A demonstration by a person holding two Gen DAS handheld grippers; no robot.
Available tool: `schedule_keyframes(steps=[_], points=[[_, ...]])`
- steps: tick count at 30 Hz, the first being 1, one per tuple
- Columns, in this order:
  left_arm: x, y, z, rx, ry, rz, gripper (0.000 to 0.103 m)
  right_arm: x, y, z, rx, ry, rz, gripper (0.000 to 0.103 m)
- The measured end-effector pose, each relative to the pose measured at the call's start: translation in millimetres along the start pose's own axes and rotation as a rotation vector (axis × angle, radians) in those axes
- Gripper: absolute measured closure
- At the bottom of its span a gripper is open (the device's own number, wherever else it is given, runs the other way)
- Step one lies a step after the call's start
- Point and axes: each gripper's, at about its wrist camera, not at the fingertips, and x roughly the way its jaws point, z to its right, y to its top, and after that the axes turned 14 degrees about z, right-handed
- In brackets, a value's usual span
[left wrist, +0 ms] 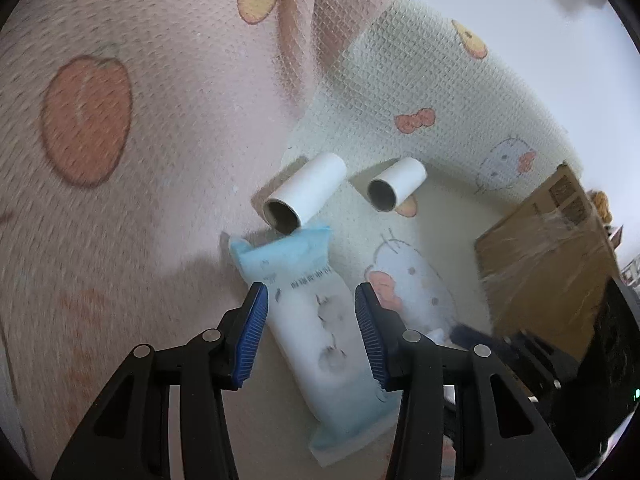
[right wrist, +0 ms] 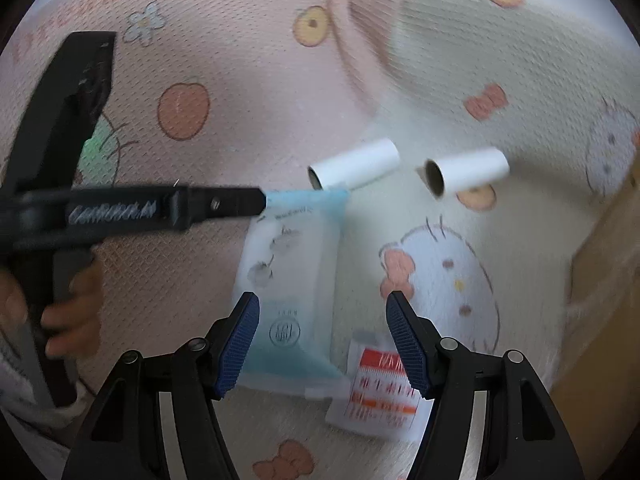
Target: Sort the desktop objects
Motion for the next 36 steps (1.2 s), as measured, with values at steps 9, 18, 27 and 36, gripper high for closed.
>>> schedule_keyframes(steps=[9,18,27,36], points=[[40,45,3,0.013,-0.040,-0.010,0.053,12,9,16,0.068,-0.057,0.039,0.040],[108,79,-2,-0.058,-0.030,-0.152,0.053,63,38,47,0.152,-0.078,0.001,0.040],[131,78,-3,-0.027,-0.025,-0.234,0.054,103,48,65,0.232,-0.059,-0.050,0.040],[149,79,-4,0.038,0.033,-0.318,0.054,110,62,57,0.192,-0.012,-0.014,0.040]])
